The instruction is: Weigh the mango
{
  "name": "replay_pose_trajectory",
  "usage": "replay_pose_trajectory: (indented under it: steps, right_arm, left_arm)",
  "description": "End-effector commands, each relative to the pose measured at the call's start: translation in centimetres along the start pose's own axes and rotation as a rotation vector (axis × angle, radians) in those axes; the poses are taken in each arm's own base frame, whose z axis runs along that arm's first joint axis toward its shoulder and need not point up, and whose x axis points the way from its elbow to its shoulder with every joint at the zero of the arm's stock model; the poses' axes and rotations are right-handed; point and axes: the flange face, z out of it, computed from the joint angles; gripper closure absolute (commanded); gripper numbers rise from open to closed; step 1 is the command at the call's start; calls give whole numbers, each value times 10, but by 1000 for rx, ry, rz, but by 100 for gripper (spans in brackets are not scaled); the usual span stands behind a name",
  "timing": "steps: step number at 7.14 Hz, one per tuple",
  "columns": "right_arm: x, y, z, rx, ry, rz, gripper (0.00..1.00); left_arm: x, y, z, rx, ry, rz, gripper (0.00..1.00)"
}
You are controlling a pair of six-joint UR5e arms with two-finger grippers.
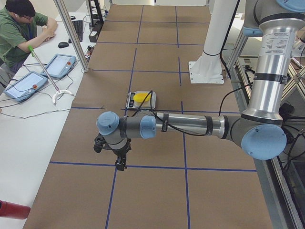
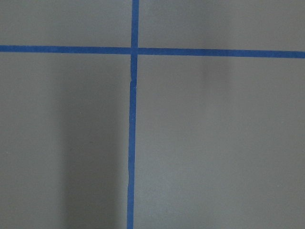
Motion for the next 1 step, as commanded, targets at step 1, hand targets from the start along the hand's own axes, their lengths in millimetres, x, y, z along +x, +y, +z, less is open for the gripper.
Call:
replay_pose_trajectory:
  steps: [1]
  right_arm:
    - [0,1,0,-1,0,1,0]
  left_arm:
    - [1,0,-1,2,0,1,0]
